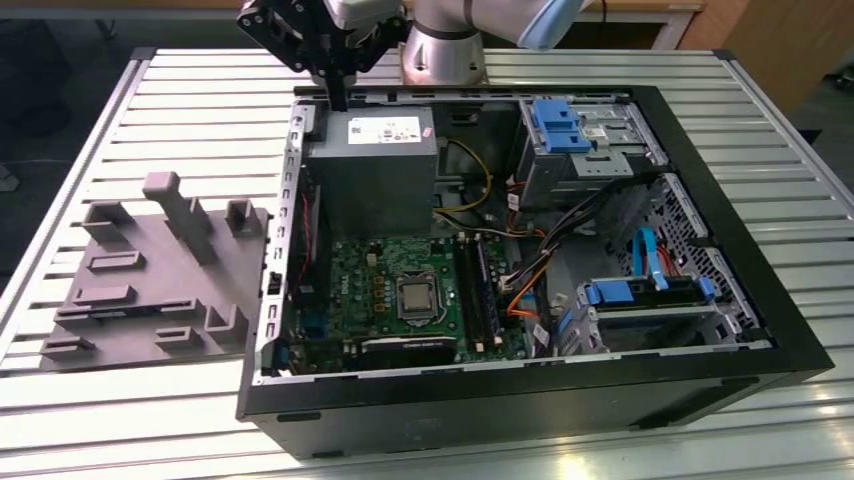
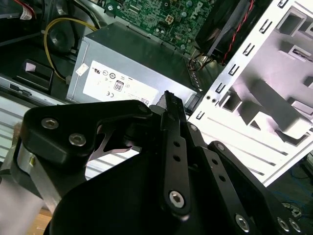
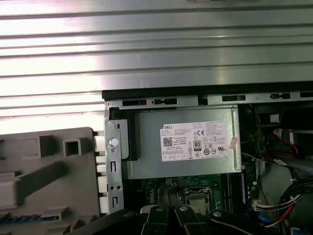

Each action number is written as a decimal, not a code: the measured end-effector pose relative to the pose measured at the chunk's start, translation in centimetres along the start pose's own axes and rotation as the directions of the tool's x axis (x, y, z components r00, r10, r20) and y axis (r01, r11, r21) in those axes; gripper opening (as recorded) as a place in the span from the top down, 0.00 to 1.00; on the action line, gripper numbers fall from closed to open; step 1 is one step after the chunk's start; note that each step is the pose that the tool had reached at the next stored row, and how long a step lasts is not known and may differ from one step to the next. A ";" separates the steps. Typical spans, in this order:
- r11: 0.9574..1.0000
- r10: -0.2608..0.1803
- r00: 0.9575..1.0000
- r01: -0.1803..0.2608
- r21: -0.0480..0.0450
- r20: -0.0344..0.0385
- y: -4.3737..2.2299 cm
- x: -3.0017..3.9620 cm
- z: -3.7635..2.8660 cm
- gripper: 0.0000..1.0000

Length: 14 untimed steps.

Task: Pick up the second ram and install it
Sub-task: 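Reach for the second ram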

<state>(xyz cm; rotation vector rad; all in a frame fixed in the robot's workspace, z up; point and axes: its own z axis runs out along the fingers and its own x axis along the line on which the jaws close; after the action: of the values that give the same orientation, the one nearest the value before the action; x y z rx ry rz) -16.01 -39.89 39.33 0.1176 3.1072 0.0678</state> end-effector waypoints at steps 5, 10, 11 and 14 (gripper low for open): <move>1.000 0.000 1.000 0.000 0.000 0.000 -0.01 0.14 0.00 0.89; 1.000 0.000 1.000 0.000 0.000 0.000 -0.02 0.28 -0.01 0.89; 1.000 0.000 1.000 0.000 0.000 0.000 -0.02 0.31 -0.01 0.89; 1.000 0.000 1.000 0.000 0.000 0.000 -0.03 0.39 -0.01 0.89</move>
<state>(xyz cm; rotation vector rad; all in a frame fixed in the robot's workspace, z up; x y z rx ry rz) -16.40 -39.89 39.33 0.1176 3.1070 0.0679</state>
